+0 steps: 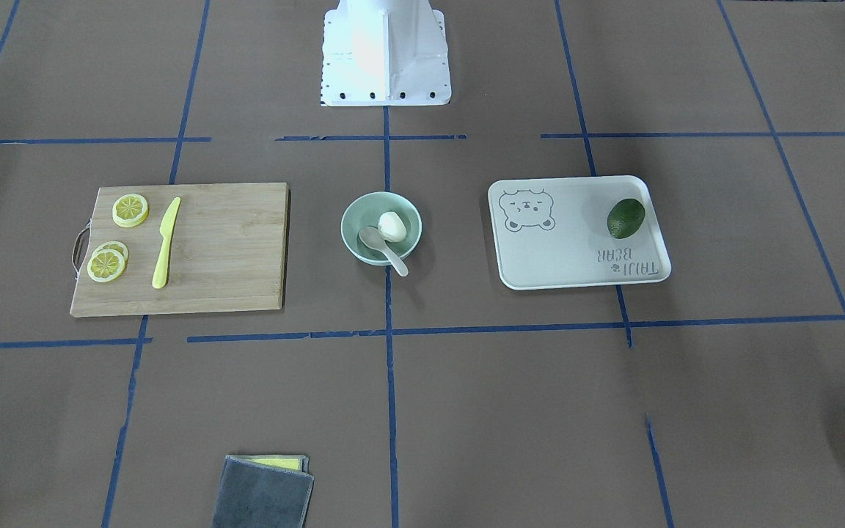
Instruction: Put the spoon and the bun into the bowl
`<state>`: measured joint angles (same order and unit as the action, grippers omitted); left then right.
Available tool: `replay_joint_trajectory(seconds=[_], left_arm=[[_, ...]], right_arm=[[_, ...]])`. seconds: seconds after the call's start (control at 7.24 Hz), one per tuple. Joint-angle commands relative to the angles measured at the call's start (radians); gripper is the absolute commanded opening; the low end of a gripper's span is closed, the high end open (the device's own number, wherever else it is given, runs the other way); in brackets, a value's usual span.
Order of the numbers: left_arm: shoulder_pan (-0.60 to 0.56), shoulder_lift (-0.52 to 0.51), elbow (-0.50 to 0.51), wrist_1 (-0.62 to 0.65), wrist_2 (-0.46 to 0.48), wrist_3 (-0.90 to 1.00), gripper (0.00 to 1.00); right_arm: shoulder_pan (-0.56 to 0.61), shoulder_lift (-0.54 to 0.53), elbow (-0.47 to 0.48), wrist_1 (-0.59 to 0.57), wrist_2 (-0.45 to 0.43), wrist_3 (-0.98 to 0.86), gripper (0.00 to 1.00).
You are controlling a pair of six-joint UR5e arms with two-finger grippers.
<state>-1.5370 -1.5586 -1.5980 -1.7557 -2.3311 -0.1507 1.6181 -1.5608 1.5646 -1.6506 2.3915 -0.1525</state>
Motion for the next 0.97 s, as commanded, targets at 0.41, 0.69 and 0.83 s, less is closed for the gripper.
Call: replay_joint_trajectory(seconds=[0.41,0.69,0.83], left_arm=[[0.0,0.0,0.001,0.001,-0.001,-0.001,1.0],[0.0,0.0,0.003,-0.001,-0.001,-0.003,1.0],[0.0,0.0,0.003,-0.001,-0.001,-0.003,1.0]], right_arm=[[0.009,-0.015,0.002,0.0,0.0,0.001,1.0],[0.009,0.002,0.002,0.002,0.0,0.017,1.0],[0.009,0.008,0.002,0.002,0.0,0.042,1.0]])
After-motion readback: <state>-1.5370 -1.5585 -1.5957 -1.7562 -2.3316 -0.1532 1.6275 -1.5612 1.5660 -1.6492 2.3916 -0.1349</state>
